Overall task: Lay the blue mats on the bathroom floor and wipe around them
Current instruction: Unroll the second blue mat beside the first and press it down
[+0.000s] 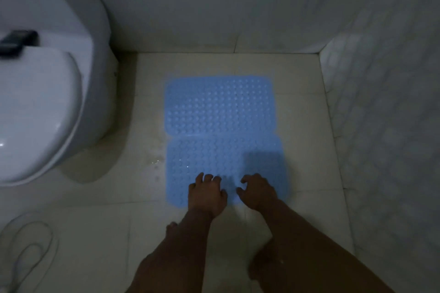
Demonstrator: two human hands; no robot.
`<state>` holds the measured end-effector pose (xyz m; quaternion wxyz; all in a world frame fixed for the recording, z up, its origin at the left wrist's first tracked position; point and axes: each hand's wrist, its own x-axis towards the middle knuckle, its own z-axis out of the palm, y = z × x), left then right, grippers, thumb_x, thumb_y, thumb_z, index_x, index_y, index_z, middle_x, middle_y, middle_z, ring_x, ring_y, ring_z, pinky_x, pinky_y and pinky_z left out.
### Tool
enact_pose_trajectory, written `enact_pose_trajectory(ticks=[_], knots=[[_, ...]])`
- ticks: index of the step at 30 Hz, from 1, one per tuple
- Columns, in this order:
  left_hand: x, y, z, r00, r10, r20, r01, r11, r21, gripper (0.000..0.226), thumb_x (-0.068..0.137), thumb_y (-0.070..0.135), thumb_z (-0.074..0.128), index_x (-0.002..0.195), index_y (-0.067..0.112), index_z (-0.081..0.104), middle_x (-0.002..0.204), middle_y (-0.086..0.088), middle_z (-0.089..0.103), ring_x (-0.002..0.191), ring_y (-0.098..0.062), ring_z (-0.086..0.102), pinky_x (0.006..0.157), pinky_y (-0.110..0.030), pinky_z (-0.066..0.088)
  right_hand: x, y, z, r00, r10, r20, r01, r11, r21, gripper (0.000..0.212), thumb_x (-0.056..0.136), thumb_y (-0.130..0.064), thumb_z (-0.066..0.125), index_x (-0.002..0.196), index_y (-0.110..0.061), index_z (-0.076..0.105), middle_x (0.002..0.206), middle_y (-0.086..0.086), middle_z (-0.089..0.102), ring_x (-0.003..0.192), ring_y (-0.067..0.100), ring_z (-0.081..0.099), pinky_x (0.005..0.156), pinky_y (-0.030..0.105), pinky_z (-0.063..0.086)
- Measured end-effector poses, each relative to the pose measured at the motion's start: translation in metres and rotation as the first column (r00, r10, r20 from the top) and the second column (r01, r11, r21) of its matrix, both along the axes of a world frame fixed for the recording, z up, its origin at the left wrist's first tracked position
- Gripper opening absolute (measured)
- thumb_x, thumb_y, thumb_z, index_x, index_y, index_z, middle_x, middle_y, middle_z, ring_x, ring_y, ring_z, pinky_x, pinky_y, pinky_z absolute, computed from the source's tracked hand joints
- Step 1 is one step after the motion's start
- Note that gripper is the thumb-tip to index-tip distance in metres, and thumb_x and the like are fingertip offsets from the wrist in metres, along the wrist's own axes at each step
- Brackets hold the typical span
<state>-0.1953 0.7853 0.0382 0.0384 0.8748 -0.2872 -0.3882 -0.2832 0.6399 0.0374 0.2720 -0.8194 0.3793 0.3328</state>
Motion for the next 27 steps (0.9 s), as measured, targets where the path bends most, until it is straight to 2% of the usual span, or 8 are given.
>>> enact_pose_trajectory(ticks=[5, 10, 14, 21, 25, 27], knots=[[0.041, 0.022, 0.168, 0.990, 0.138, -0.001, -0.137, 0.983, -0.125, 0.051, 0.100, 0.045, 0.049, 0.146, 0.024, 0.050, 0.152, -0.003, 0.049, 0.150, -0.028, 0.030, 0.115, -0.046, 0.036, 0.028, 0.023, 0.163, 0.998, -0.010, 0.062, 0.012, 0.999, -0.035, 0.051, 0.091, -0.052, 0.062, 0.135, -0.026, 0.059, 0.143, 0.005, 0.054, 0.132, 0.027, 0.052, 0.110, 0.043, 0.044], [0.088, 0.073, 0.273, 0.987, 0.136, 0.084, -0.120, 0.978, -0.169, 0.050, 0.099, 0.043, 0.051, 0.145, 0.023, 0.050, 0.151, -0.006, 0.050, 0.143, -0.031, 0.039, 0.112, -0.047, 0.038, 0.063, 0.060, 0.260, 0.993, 0.057, 0.099, -0.057, 0.998, -0.003, 0.049, 0.092, -0.048, 0.064, 0.133, -0.020, 0.060, 0.145, 0.009, 0.053, 0.133, 0.030, 0.051, 0.112, 0.042, 0.041], [0.114, 0.120, 0.311, 0.975, 0.155, 0.160, -0.132, 0.981, -0.142, 0.051, 0.098, 0.044, 0.052, 0.144, 0.023, 0.052, 0.148, -0.008, 0.052, 0.138, -0.033, 0.044, 0.110, -0.049, 0.040, 0.099, 0.092, 0.309, 0.967, 0.237, 0.089, -0.240, 0.971, 0.016, 0.050, 0.096, -0.042, 0.061, 0.137, -0.014, 0.058, 0.145, 0.011, 0.054, 0.132, 0.030, 0.052, 0.110, 0.041, 0.042], [0.118, 0.189, 0.361, 0.868, 0.419, 0.267, -0.361, 0.901, -0.242, 0.047, 0.096, 0.040, 0.055, 0.139, 0.021, 0.059, 0.136, -0.009, 0.063, 0.125, -0.034, 0.058, 0.101, -0.040, 0.047, 0.151, 0.140, 0.354, 0.857, 0.507, 0.094, -0.508, 0.861, -0.008, 0.050, 0.097, -0.043, 0.059, 0.140, -0.016, 0.056, 0.147, 0.010, 0.052, 0.134, 0.030, 0.049, 0.111, 0.040, 0.041], [0.090, 0.229, 0.384, 0.732, 0.590, 0.341, -0.543, 0.807, -0.232, 0.046, 0.094, 0.041, 0.055, 0.134, 0.019, 0.060, 0.134, -0.011, 0.061, 0.123, -0.035, 0.058, 0.096, -0.043, 0.049, 0.169, 0.177, 0.375, 0.715, 0.685, 0.139, -0.690, 0.724, -0.015, 0.048, 0.096, -0.041, 0.061, 0.137, -0.015, 0.058, 0.145, 0.010, 0.055, 0.134, 0.028, 0.051, 0.110, 0.034, 0.040], [0.067, 0.245, 0.397, 0.632, 0.674, 0.382, -0.645, 0.731, -0.223, 0.045, 0.094, 0.042, 0.054, 0.134, 0.021, 0.059, 0.133, -0.009, 0.061, 0.123, -0.035, 0.057, 0.098, -0.044, 0.048, 0.176, 0.194, 0.388, 0.595, 0.785, 0.172, -0.792, 0.609, -0.039, 0.047, 0.097, -0.038, 0.060, 0.136, -0.013, 0.059, 0.144, 0.012, 0.056, 0.133, 0.028, 0.052, 0.107, 0.031, 0.039]])
